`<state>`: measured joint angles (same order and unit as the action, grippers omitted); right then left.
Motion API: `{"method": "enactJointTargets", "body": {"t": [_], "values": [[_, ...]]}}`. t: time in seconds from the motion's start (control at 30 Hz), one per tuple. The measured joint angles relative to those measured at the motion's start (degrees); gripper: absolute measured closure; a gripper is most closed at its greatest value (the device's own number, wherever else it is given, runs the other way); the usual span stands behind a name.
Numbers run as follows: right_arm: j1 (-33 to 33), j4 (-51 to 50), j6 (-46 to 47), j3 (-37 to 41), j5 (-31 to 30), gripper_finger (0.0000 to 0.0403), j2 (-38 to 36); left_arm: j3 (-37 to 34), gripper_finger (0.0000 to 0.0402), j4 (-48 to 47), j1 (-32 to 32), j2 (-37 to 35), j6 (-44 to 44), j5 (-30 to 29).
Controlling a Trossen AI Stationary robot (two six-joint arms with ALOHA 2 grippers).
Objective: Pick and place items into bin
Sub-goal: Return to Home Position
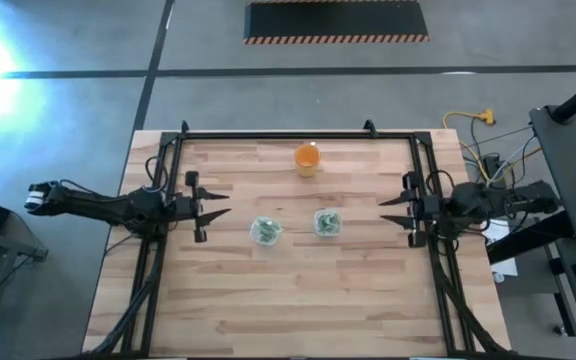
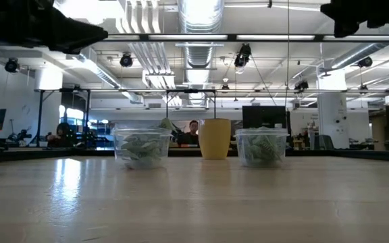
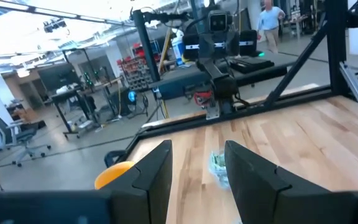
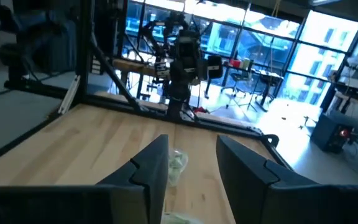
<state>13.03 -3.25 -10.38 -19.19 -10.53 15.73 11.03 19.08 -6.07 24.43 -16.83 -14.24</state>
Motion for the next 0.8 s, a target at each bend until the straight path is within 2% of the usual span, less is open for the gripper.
{"method": "enactJointTargets", "body": {"t": [0.2, 0.3, 0.53, 0.8], "values": [[-6.0, -0.7, 1.2, 3.2, 6.3, 0.0279, -3.3, -2.6, 0.0271, -0.5, 0.0, -2.9, 0.0, 0.0], [-6.9, 0.0, 1.2, 3.8, 6.5, 0.0276, -3.5, -3.9, 0.0271, -1.2, 0.0, -5.6, 0.0, -0.1], [-7.2, 0.2, 1.9, 5.6, 6.5, 0.0274, -3.7, -6.0, 0.0271, -10.0, 0.0, -13.5, 2.3, -0.1], [-7.2, 2.8, 2.0, 8.6, 6.4, 0.0282, -3.7, -8.8, 0.0271, -12.9, 0.0, -22.1, 3.0, 0.1]]}}
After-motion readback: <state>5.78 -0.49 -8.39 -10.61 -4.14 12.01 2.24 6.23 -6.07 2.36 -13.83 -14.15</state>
